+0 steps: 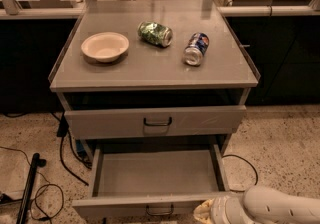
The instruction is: Close middle drawer
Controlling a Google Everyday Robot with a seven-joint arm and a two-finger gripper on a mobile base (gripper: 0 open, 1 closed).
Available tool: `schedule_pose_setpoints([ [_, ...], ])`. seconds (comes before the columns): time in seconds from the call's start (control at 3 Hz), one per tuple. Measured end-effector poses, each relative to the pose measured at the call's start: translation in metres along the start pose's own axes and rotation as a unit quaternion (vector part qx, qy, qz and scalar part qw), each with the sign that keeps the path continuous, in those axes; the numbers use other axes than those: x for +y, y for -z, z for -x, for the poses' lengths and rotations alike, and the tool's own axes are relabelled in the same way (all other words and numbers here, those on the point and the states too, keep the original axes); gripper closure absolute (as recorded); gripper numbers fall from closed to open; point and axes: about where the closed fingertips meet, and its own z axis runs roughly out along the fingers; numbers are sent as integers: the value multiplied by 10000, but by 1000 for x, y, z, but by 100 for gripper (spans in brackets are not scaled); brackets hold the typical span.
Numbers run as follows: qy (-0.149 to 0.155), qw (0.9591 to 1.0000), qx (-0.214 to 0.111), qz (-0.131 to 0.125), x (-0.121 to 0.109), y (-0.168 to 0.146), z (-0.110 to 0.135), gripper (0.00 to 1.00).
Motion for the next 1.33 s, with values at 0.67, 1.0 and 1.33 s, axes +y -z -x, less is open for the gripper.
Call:
schedule_pose_setpoints([
  [0.67,309,9994,-144,-43,-27,-11,18,0],
  [1.0,472,9986,-237,-80,-50,-19,32,15],
  [1.33,688,9969,-347,-138,-81,-26,51,39],
])
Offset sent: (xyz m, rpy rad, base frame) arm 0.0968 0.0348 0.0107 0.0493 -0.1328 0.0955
